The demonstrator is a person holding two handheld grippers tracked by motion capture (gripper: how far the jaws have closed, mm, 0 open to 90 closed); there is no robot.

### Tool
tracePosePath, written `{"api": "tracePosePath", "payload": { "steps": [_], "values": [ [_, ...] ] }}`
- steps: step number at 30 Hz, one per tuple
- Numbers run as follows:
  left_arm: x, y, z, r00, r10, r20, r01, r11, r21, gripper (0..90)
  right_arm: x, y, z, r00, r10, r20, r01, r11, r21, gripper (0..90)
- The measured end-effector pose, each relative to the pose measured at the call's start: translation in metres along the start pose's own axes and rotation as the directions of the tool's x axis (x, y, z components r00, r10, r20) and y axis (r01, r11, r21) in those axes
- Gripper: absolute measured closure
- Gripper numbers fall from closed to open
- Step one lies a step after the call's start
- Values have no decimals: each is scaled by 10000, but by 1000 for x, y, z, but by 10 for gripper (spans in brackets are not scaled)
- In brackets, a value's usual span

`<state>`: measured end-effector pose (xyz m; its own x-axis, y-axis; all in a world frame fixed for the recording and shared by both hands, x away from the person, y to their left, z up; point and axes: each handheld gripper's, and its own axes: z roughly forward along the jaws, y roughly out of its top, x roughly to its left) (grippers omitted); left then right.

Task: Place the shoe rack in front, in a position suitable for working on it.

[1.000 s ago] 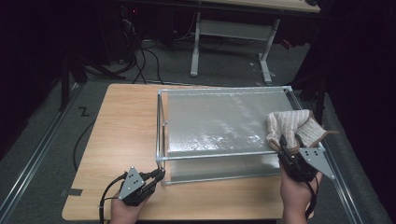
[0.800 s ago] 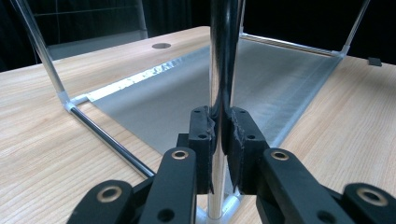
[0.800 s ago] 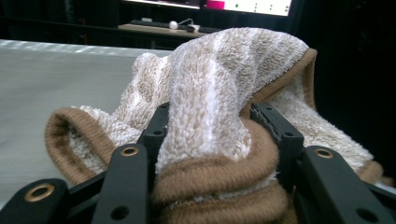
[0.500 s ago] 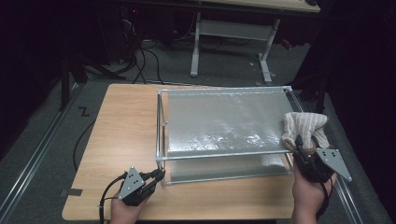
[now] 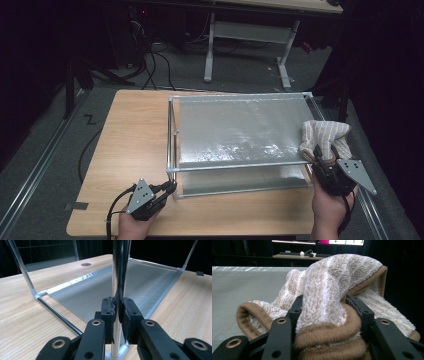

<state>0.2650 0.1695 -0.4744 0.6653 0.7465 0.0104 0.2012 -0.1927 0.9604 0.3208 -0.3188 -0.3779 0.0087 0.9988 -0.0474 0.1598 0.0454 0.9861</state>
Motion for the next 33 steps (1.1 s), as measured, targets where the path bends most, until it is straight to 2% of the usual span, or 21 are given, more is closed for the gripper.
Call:
{"api": "tracePosePath", "payload": {
  "steps": [4, 9, 15, 19, 25, 33],
  "values": [
    [0, 0, 0, 10000, 16, 4, -16, 10000, 0, 804, 6, 0, -1, 9998, -32, -176, 32, 10000, 18, 542],
    [0, 0, 0, 9999, 98, -81, -98, 10000, 1, 803, 21, 1, -1, 9983, -196, -549, 199, 9998, 46, 543],
    [0, 0, 0, 9999, 135, -65, -135, 9999, 17, 803, 43, 2, -3, 9939, -378, -1036, 385, 9992, 49, 545],
    [0, 1, 0, 9999, 149, -71, -149, 9999, 32, 803, 61, 3, -5, 9873, -516, -1500, 532, 9986, 68, 546],
    [0, 1, 1, 9998, 173, -105, -173, 9998, 40, 803, 97, 4, -9, 9700, -792, -2297, 813, 9967, -2, 549],
    [0, 0, 1, 9999, 142, -93, -142, 9999, 14, 803, 151, 7, -14, 9299, -1362, -3417, 1388, 9902, -171, 552]
  ]
}}
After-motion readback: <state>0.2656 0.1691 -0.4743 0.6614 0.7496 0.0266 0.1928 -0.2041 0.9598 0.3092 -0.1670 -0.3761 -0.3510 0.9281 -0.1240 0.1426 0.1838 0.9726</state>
